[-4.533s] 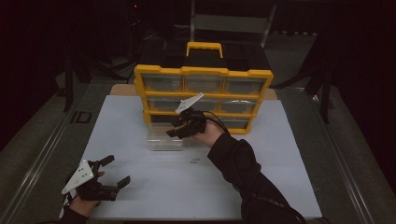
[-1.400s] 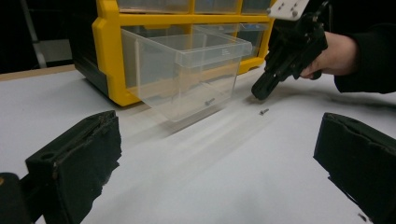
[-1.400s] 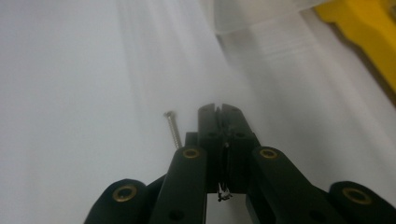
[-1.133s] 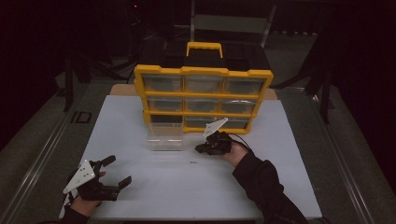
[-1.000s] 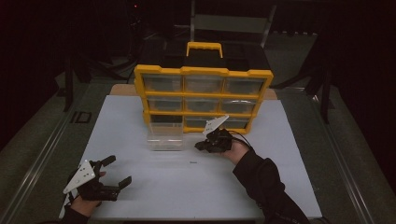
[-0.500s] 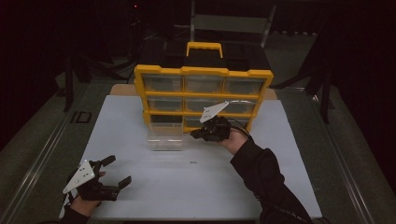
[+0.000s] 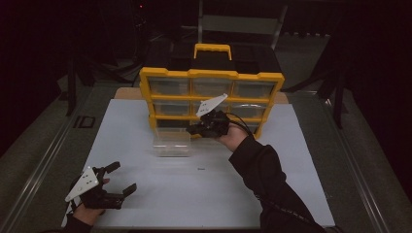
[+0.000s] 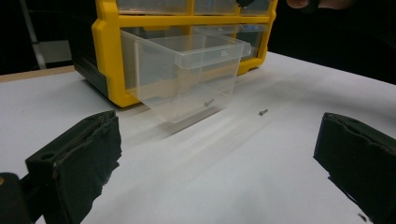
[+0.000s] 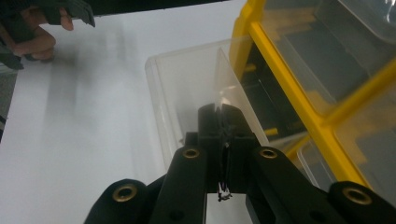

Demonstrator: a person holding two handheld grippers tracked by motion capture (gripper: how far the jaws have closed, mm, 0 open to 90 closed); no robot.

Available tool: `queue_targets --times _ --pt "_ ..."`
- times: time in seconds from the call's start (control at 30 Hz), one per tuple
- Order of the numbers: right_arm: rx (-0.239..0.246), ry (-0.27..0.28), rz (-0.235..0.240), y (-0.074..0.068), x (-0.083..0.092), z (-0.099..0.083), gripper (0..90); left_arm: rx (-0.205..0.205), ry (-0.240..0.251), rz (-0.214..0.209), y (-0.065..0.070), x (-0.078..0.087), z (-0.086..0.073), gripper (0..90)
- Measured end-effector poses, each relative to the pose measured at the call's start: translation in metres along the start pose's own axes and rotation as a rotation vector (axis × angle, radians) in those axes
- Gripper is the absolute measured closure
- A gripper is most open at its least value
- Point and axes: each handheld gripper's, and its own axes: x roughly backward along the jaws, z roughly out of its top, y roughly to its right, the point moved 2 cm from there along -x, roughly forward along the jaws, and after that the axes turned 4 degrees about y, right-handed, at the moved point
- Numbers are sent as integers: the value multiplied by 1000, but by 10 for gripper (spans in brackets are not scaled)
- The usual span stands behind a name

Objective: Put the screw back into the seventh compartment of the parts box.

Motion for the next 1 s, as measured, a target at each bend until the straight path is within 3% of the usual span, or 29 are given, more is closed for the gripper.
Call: queue_targets --times 0.5,1.0 --pt "6 23 29 -5 -30 14 880 0 0 -1 0 0 0 7" --pt "-14 -3 43 -4 -55 6 880 -1 -1 -3 0 0 0 7"
